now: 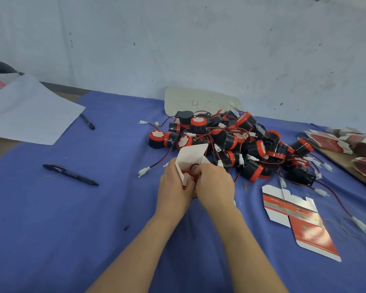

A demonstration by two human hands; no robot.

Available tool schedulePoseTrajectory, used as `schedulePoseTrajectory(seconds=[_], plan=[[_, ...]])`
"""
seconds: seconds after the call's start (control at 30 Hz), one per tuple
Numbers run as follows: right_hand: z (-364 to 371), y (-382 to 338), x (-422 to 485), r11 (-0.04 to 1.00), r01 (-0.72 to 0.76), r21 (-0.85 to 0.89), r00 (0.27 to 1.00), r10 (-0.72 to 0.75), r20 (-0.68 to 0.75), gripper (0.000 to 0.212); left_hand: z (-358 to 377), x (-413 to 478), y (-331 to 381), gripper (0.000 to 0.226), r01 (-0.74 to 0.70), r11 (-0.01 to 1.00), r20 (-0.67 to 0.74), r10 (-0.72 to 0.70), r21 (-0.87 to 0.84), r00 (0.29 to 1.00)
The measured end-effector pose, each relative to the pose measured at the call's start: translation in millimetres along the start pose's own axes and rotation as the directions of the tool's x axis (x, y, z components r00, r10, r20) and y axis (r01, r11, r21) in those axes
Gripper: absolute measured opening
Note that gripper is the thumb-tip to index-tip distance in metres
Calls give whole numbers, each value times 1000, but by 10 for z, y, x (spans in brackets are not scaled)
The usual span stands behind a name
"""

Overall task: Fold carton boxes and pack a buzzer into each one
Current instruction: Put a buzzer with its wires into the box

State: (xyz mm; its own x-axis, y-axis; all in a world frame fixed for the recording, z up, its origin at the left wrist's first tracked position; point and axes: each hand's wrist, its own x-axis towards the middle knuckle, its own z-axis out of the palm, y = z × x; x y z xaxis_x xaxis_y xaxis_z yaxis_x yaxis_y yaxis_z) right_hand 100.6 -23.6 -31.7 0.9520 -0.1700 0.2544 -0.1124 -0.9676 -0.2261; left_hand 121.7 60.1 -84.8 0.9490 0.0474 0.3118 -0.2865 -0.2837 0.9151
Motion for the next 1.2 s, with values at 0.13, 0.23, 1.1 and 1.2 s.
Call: schedulePoseTrajectory(seconds=[0.13,0.23,1.1,1.2], plan=[[0,-1,-31,999,8,39,999,-7,-41,22,-5,2,-12,41,13,999,-2,-13,-34,1000],[0,-9,-65,1000,-14,18,999,14,-34,23,-5,14,-15,41,23,999,1,-23,-37,1000],[-96,160,-29,960,-51,275,999,51,5,24,23,21,-60,42,-37,997,17,36,71,999],[-109,148,-47,914,-14,405,994,57,-93,17,27,29,-60,33,-10,997,18,8,71,1000]])
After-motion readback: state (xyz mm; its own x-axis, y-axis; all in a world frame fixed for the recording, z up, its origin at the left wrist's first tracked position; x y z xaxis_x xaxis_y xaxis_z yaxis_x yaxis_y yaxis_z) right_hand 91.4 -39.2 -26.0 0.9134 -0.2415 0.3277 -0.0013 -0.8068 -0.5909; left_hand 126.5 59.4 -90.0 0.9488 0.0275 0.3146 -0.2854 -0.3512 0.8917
